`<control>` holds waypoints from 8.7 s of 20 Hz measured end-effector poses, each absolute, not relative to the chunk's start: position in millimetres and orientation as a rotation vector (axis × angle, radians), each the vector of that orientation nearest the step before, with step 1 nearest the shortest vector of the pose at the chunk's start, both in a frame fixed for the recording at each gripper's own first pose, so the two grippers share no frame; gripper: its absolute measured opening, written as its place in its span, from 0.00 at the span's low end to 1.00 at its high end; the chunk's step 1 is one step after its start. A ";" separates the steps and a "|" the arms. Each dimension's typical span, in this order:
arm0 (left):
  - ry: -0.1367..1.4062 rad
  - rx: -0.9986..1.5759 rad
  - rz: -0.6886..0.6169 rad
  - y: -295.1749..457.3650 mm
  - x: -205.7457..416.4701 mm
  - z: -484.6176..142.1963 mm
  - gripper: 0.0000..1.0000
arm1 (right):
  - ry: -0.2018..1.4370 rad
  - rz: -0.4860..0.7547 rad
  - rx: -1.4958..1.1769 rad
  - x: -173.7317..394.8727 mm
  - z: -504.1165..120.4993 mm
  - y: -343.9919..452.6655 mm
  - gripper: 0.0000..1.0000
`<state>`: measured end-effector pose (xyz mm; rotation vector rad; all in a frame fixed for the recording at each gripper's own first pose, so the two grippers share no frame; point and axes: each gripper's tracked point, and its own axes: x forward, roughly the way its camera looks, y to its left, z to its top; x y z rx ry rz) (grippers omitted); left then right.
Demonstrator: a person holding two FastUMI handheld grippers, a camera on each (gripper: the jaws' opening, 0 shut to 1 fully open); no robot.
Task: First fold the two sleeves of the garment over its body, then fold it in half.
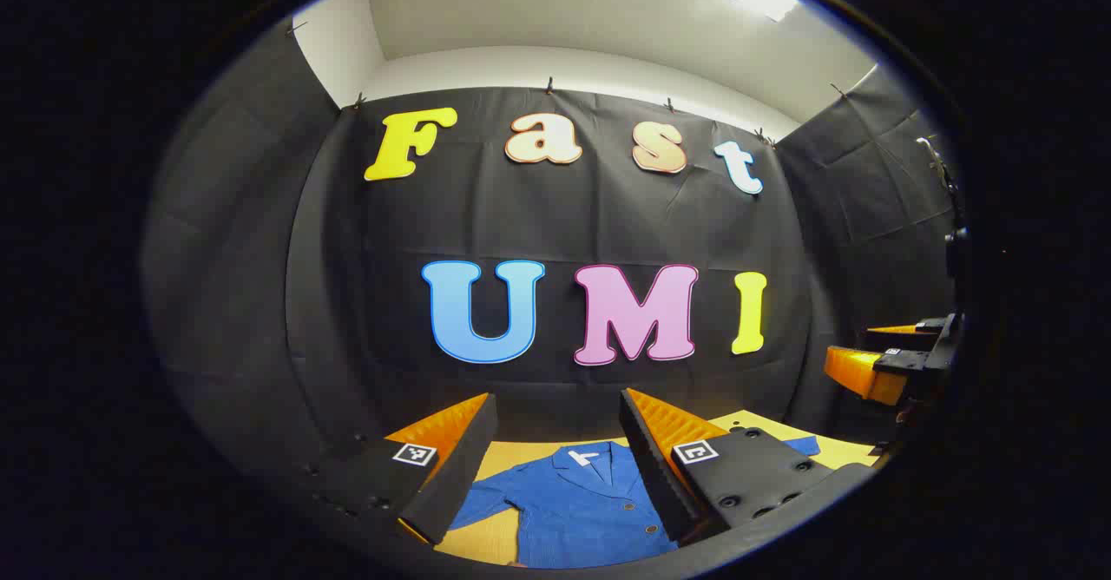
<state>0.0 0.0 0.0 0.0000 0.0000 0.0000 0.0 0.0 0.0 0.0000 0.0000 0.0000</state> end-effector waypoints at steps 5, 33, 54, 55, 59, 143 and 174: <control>0.021 -0.014 0.009 -2.3 -2.0 -8.0 0.81 | 0.000 0.010 -0.005 9.2 2.9 0.7 0.96; 0.060 0.073 0.151 -30.2 25.4 -39.0 0.81 | 0.321 0.021 0.003 143.1 -153.1 -83.9 0.96; 0.229 0.015 0.040 -91.7 79.4 -60.0 0.81 | 1.033 -0.463 0.154 186.7 -450.1 -348.1 0.99; 0.239 -0.033 0.048 -90.4 81.5 -61.9 0.81 | 1.054 -0.453 0.163 188.1 -457.6 -346.0 0.98; 0.290 -0.107 0.080 -85.4 78.9 -72.2 0.81 | 1.048 -0.492 0.267 191.2 -455.0 -348.8 0.91; 0.794 -0.714 0.580 222.0 105.8 -353.2 0.00 | 0.570 0.204 0.258 107.8 -193.6 -110.2 0.97; 0.747 -0.182 -0.049 -18.5 163.3 -260.4 0.84 | 0.895 0.135 0.173 51.3 -339.6 -129.6 0.98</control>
